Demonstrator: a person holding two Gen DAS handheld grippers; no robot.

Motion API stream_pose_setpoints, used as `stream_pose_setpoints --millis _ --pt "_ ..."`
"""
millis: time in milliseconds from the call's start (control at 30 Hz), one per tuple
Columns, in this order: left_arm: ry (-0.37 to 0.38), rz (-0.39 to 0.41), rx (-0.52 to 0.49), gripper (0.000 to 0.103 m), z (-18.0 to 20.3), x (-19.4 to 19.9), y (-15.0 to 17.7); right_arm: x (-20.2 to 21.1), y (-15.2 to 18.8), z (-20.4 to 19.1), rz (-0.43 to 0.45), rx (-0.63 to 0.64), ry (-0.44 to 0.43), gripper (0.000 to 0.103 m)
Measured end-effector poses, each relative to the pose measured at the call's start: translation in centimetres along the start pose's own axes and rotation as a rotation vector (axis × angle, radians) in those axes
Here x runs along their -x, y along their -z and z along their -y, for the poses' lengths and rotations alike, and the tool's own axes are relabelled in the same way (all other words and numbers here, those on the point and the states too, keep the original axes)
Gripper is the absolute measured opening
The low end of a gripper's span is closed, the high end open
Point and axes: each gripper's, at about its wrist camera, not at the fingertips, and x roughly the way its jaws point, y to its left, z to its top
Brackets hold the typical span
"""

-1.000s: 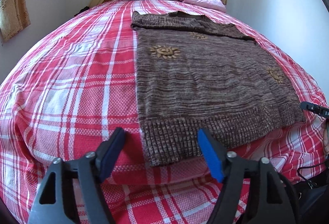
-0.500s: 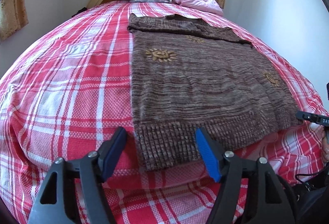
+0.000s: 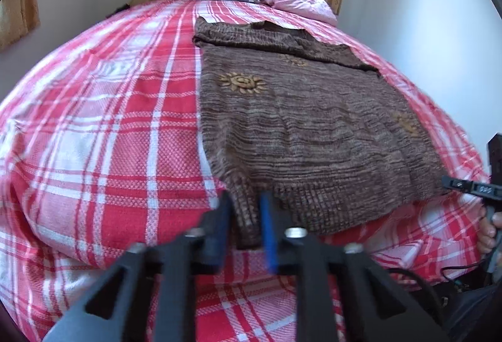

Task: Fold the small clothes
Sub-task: 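Grasp the hem with the left gripper while the right gripper grasps the hem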

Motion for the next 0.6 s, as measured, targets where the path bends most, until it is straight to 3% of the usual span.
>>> stream_pose_setpoints --millis 300,600 --pt "0.122 0.117 0.048 0.007 -0.7 2.8 -1.1 2.5 -1.0 0.9 0.108 -0.091 -0.177 0.005" --pt "0.150 0.164 0.079 0.007 -1.7 3.5 -3.6 4.3 -2.5 0.5 0.196 -0.130 -0.280 0.005"
